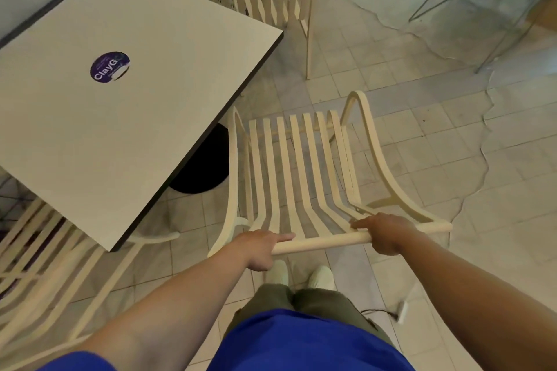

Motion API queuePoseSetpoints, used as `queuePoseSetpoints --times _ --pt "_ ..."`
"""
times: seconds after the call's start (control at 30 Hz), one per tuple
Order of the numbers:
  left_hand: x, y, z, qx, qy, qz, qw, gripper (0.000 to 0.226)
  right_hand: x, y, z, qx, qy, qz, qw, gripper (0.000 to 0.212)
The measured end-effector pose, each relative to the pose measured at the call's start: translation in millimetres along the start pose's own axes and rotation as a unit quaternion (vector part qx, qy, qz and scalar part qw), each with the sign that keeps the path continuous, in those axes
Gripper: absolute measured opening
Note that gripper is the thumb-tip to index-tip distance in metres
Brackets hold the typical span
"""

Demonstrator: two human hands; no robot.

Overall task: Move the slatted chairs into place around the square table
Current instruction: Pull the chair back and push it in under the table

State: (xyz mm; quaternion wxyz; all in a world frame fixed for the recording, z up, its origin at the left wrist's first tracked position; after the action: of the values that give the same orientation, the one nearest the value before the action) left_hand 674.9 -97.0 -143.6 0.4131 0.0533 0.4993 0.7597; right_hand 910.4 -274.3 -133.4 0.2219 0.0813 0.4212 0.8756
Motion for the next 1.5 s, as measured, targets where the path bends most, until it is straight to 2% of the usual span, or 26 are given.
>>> queuePoseSetpoints --times 0.07,0.2,0.43,0.77,1.33,1.5 --pt "1.3 -0.4 -0.6 0.005 0.019 0.002 1.0 0.09 -1.7 1.1 -0.3 0.007 -0.015 -0.013 1.0 0.069" --pt "-0.9 0.8 -6.5 -0.038 0.0 0.023 0.999 0.089 -9.0 4.6 1.2 0.024 -0.019 -0.021 0.999 0.073" --pt "-3.8 1.7 -5.1 -0.035 0.009 0.044 0.998 0.092 -22.4 5.6 -0.3 0.011 0.003 -0.027 1.0 0.074" --pt "-15.0 3.6 -2.5 -0.032 0.019 0.078 0.996 0.095 -39.6 -6.1 4.9 0.044 0.028 0.086 0.995 0.066" --pt "-65.7 0.8 -16.9 -0.062 0.109 0.135 0.983 0.092 -83.1 -33.8 29.6 0.019 0.071 0.14 0.987 0.063" --pt "-86.4 -5.6 -24.6 -0.074 0.144 0.147 0.976 0.09 -99.6 -47.9 43.3 0.01 0.115 0.165 0.979 0.065"
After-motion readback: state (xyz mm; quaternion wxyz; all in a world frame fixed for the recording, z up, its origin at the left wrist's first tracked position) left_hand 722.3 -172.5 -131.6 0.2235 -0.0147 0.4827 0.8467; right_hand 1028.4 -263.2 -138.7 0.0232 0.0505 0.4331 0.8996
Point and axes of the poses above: each hand's wrist, its own y-axis away from the middle knuckle, its own z-axis out of the back of the hand, x = y × z, the point moved 1 cm from there along -y, towards the middle knuckle, and after that the axes turned 5 degrees about y, right-handed, at the moved point
